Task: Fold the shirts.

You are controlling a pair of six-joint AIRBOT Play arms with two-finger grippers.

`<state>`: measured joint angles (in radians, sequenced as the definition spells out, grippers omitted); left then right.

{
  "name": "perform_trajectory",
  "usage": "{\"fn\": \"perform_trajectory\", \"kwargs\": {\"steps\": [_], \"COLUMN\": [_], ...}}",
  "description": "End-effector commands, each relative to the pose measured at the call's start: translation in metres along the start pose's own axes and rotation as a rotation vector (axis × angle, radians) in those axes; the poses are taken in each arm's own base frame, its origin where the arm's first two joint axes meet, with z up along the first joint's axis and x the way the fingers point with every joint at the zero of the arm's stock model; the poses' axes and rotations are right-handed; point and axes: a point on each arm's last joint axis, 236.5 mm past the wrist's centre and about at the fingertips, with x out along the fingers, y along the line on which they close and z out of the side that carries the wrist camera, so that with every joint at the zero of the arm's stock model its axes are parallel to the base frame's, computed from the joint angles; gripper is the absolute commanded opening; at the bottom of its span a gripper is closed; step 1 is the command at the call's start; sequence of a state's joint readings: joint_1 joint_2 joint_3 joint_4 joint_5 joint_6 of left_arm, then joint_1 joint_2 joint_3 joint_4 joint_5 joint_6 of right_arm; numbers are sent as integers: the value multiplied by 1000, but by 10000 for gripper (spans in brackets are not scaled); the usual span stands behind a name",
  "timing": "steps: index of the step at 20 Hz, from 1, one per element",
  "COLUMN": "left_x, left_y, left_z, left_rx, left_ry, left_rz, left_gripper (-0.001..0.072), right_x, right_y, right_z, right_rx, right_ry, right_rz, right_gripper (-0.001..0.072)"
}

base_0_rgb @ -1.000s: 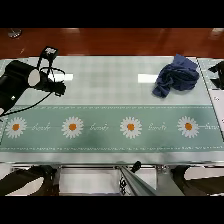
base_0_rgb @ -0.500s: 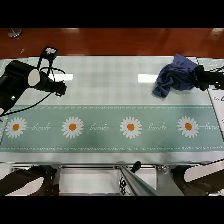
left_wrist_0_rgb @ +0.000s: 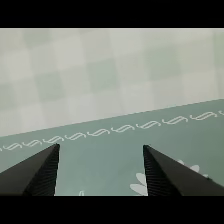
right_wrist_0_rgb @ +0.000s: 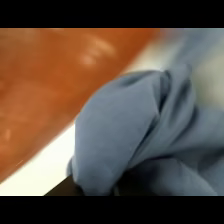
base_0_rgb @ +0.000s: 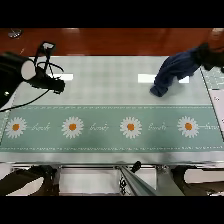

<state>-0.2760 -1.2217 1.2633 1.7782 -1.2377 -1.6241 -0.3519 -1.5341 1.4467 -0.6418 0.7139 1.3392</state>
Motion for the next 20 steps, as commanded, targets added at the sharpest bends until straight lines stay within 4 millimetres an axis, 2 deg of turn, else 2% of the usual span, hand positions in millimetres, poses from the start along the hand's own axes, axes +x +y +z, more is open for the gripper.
{"fn": "perform_trajectory", "kwargs": {"steps": [1, 3, 5, 7, 9, 11, 13, 15, 17, 20], "left_x": [-58, -123, -201, -278, -335, -365, -374, -368, -356, -341], "left_y": [8, 14, 19, 26, 35, 44, 48, 49, 47, 43], "left_z": [16, 48, 72, 78, 66, 46, 21, 0, -16, -19], "left_rx": [18, 13, -9, -28, -48, -66, -75, -77, -72, -60], "left_ry": [-18, -177, -386, -579, -716, -781, -766, -697, -612, -557], "left_rz": [2, -3, -17, -35, -47, -50, -54, -58, -61, -60], "left_gripper": [614, 614, 615, 616, 616, 616, 616, 616, 615, 615], "right_x": [-102, -188, -274, -343, -389, -404, -390, -361, -331, -297], "right_y": [137, 211, 262, 293, 308, 309, 301, 279, 247, 219], "right_z": [27, 41, 42, 28, 6, -15, -45, -78, -105, -138], "right_rx": [-308, -424, -495, -561, -596, -599, -601, -621, -621, -532], "right_ry": [-143, -326, -492, -600, -641, -603, -458, -249, -52, 136], "right_rz": [193, 279, 350, 393, 414, 410, 401, 359, 284, 295], "right_gripper": [37, 37, 37, 37, 37, 37, 37, 37, 36, 36]}}
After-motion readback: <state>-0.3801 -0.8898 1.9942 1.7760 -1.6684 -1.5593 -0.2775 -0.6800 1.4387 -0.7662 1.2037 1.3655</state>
